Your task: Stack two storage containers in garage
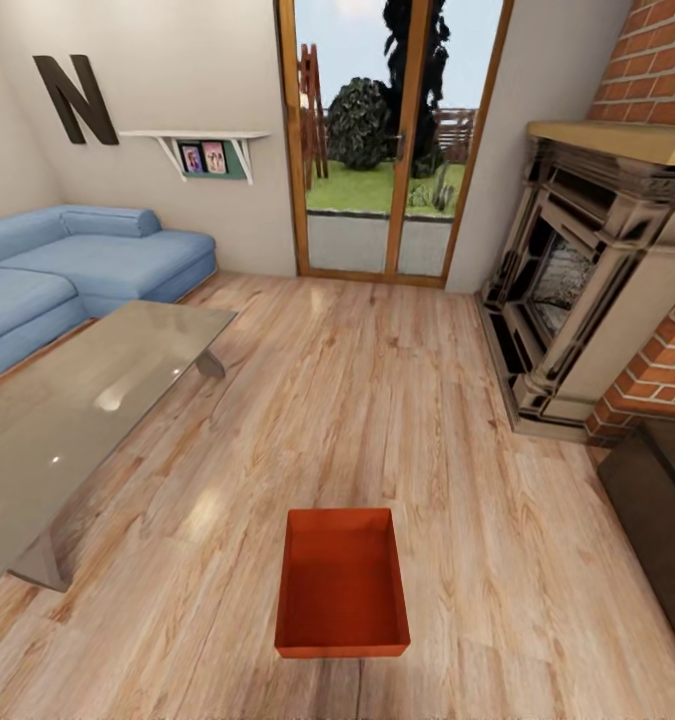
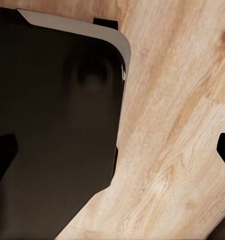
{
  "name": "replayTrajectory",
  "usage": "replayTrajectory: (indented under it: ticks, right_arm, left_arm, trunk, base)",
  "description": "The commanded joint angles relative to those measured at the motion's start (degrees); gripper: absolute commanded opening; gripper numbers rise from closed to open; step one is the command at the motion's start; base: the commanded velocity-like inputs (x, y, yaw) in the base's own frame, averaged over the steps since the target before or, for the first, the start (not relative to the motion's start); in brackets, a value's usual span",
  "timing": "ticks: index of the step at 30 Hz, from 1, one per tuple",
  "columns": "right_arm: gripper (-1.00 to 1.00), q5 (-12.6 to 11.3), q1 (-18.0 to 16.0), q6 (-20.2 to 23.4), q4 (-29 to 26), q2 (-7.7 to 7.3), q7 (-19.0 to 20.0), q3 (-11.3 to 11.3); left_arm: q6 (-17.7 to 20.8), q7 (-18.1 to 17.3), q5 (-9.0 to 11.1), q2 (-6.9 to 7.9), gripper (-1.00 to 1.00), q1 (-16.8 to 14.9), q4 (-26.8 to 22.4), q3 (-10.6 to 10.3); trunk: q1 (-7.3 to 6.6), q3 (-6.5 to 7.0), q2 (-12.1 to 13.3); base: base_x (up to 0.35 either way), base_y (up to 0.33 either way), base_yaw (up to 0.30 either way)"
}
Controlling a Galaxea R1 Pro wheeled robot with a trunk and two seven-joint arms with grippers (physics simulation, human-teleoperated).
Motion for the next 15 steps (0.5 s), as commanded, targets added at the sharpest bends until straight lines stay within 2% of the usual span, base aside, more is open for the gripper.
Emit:
replayTrajectory:
  ticks: [1, 11, 15]
  right_arm:
    - [1.0, -0.2, -0.1, -0.3, 0.2, 0.01, -0.1, 0.4]
    - [1.0, -0.2, -0.1, -0.3, 0.2, 0.01, -0.1, 0.4]
    - [1.0, -0.2, -0.1, -0.3, 0.2, 0.01, -0.1, 0.4]
  left_arm:
    - [-0.2, -0.1, 0.1, -0.03, 1.0, 0.0, 0.1, 0.4]
    - [-0.2, -0.1, -0.5, -0.08, 1.0, 0.0, 0.1, 0.2]
    - [-0.6, -0.1, -0.6, -0.14, 1.0, 0.0, 0.1, 0.2]
  trunk:
    - [0.0, -0.14, 0.0]
    - [0.0, -1.08, 0.0]
    - [0.0, -1.45, 0.0]
  base:
    - [0.0, 0.0, 0.0]
    - [0.0, -0.002, 0.0]
    - [0.0, -0.124, 0.0]
